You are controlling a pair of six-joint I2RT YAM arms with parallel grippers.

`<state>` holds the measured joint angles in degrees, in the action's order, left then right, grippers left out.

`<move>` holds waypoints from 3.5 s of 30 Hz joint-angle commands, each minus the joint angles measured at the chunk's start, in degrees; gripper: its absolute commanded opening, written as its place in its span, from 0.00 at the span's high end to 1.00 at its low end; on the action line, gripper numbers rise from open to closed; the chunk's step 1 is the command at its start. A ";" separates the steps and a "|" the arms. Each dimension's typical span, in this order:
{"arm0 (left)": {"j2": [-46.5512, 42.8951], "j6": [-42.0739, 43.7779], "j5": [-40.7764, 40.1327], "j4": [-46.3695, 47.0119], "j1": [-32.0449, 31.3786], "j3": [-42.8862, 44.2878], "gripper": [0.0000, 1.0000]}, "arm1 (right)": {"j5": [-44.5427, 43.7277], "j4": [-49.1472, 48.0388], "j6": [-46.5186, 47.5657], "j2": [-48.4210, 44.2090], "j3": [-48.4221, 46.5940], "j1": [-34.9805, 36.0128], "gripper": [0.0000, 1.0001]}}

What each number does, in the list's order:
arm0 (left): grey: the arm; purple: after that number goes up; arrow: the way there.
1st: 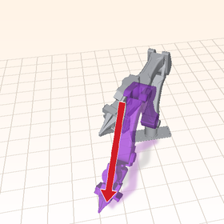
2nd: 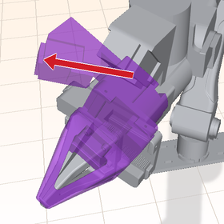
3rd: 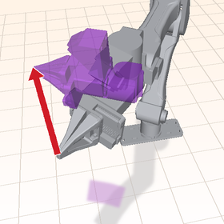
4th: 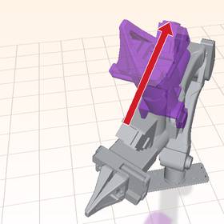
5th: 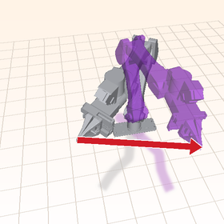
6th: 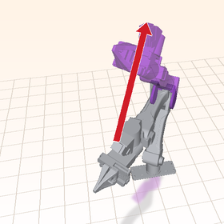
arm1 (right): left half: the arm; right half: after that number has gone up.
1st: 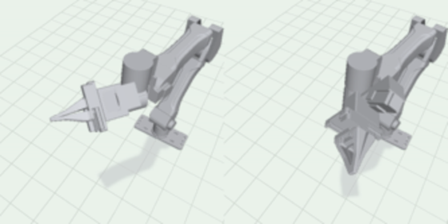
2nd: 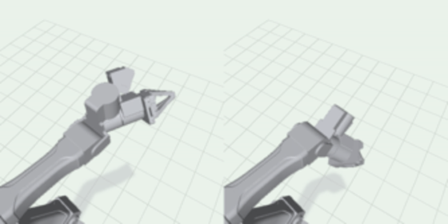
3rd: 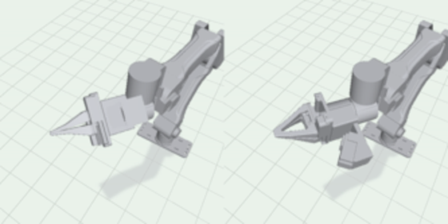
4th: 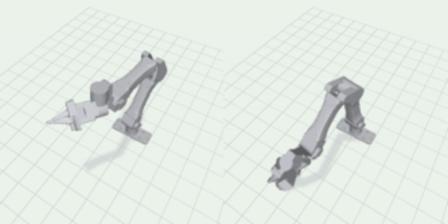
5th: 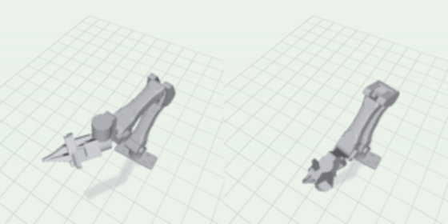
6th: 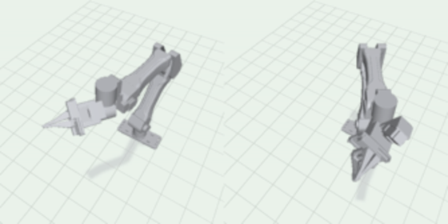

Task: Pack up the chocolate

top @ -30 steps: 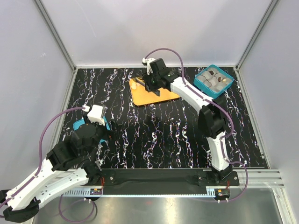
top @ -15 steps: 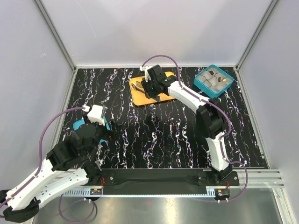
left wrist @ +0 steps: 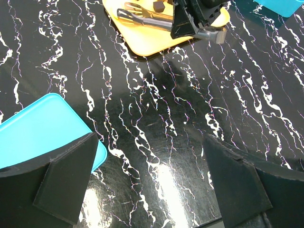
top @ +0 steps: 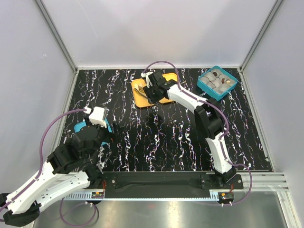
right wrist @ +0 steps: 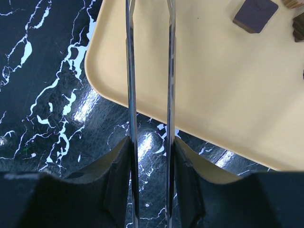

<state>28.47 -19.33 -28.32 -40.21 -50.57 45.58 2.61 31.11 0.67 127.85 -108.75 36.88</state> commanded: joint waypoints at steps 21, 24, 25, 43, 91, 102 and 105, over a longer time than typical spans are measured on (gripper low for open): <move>-0.52 0.44 -0.78 2.41 -0.15 0.03 0.01 | -1.47 -0.09 1.09 2.05 -6.12 0.82 0.66; -0.52 0.44 -0.69 2.59 -0.15 0.03 0.01 | -1.91 -0.35 0.83 0.30 -5.16 0.82 0.68; -0.52 0.44 -0.69 2.59 -0.15 0.03 0.01 | -1.82 -0.96 0.65 -0.93 -4.55 0.91 0.69; -0.61 0.35 -0.42 2.50 -0.15 -0.05 0.01 | -7.61 3.86 -2.95 -12.62 -0.06 0.21 0.80; 0.18 0.17 -1.21 2.15 -0.15 0.12 0.01 | -11.84 11.69 -9.37 -8.94 -2.70 -36.18 0.71; 0.53 0.26 -1.22 2.24 -0.23 0.12 0.01 | -12.10 12.04 -9.46 -8.76 -3.66 -36.18 0.62; 0.36 0.26 -1.22 2.15 -0.15 0.12 0.01 | -12.19 12.65 -9.37 -9.11 -4.36 -36.18 0.60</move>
<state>28.49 -19.35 -28.32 -40.23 -50.57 45.58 -8.12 43.46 -9.28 119.94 -109.67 1.08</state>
